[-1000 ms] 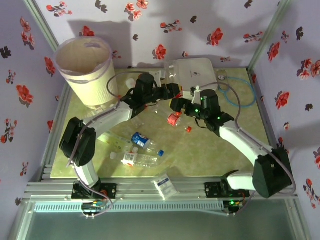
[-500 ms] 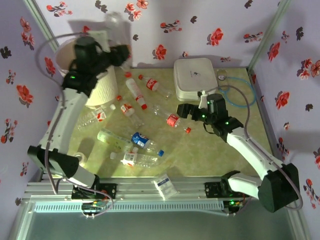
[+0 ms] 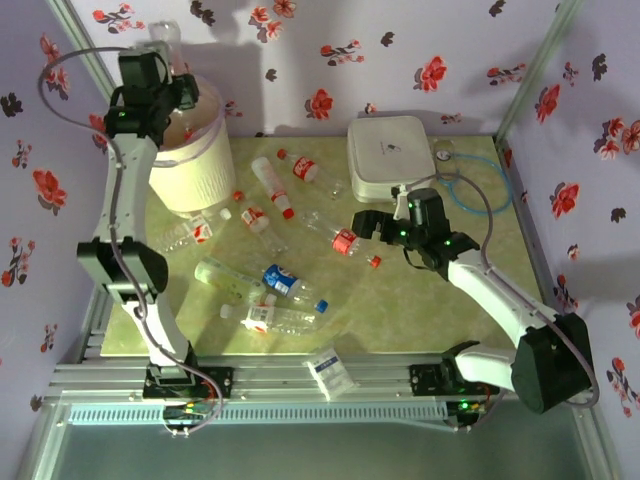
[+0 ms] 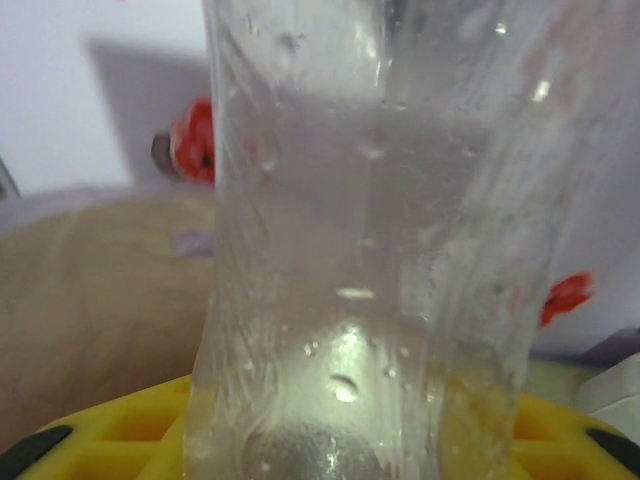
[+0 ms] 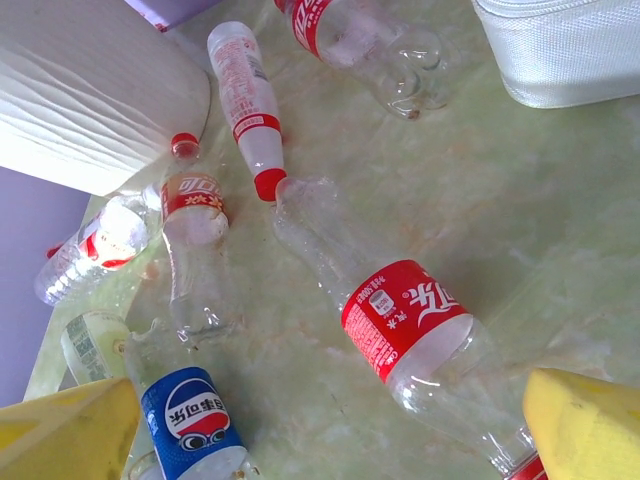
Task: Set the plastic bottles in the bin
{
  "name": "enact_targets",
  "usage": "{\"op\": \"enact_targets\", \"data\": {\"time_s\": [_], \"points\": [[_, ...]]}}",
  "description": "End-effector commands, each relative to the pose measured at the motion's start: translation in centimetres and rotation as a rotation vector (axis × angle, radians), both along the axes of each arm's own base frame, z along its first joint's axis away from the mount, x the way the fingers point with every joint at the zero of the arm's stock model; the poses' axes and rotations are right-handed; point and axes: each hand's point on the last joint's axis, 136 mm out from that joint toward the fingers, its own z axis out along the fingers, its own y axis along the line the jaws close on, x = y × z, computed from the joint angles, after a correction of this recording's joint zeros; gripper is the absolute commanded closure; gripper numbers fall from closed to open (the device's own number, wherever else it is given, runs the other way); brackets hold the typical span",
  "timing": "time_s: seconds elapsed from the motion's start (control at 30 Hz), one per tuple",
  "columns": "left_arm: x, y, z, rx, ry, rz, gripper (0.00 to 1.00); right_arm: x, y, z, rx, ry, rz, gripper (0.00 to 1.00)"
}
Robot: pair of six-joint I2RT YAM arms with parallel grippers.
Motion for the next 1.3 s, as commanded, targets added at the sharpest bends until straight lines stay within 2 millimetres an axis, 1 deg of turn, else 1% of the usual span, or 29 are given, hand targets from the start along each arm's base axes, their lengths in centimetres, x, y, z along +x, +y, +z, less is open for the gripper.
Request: {"op": "enact_targets", "data": {"time_s": [0.0,0.13,0.2,0.27,0.33,0.43,0.67,0.8,0.9,0.93,0.97,1.0,1.03,1.1,1.17,1.27], "points": [[0.0,2.2,-1.9,0.084,0.081,0.05,1.0,-0.4,-0.8,0.3,-0.009,-0.025,-0.025,0.01],[0.9,3.1,-6.5,0.084,0.21,0.054,1.0,-1.2,-1.8,0.7,-0.063,-0.036,-0.032,0.01],[1.2,2.8,-8.7,0.091,0.266,0.029,1.0,-1.6,-2.2,0.8,-0.079,-0.046,-0.029,0.01],[1.1,2.6,-10.4,0.098,0.314,0.004,1.0,-1.8,-2.4,0.5,-0.086,-0.046,-0.032,0.01],[1.0,2.6,-11.9,0.101,0.356,-0.014,1.0,-1.9,-2.4,0.1,-0.082,-0.031,-0.037,0.01],[0.8,3.1,-13.5,0.083,0.4,-0.014,1.0,-1.7,-2.1,-0.1,-0.067,-0.025,-0.032,0.01],[0.0,2.7,-18.1,0.082,0.507,-0.07,1.0,-1.5,-2.1,-0.3,-0.087,-0.028,-0.027,0.01],[0.4,3.1,-20.5,0.065,0.542,-0.074,1.0,-1.0,-1.8,-0.6,-0.073,-0.009,-0.034,0.01],[0.8,2.6,-22.4,0.04,0.559,-0.094,1.0,-0.7,-1.4,-0.9,-0.085,0.007,-0.014,0.01],[0.9,2.4,-23.1,0.031,0.562,-0.103,0.97,-0.7,-1.4,-1.1,-0.094,0.014,-0.008,0.01],[0.9,2.3,-23.6,0.027,0.564,-0.107,0.9,-0.7,-1.4,-1.2,-0.1,0.018,-0.005,0.01],[0.9,2.3,-24.3,0.023,0.57,-0.107,0.8,-0.7,-1.4,-1.2,-0.105,0.019,-0.001,0.01],[0.9,2.3,-24.7,0.021,0.574,-0.107,0.73,-0.7,-1.4,-1.4,-0.109,0.021,-0.001,0.01],[0.9,2.3,-25.3,0.021,0.58,-0.11,0.65,-0.8,-1.5,-2.0,-0.115,0.028,0.0,0.01],[0.9,2.3,-25.7,0.023,0.584,-0.111,0.56,-1.0,-1.6,-2.7,-0.126,0.044,0.003,0.01],[1.1,2.4,-25.3,0.027,0.572,-0.112,0.4,-1.1,-1.3,-3.8,-0.153,0.085,0.034,0.01]]}}
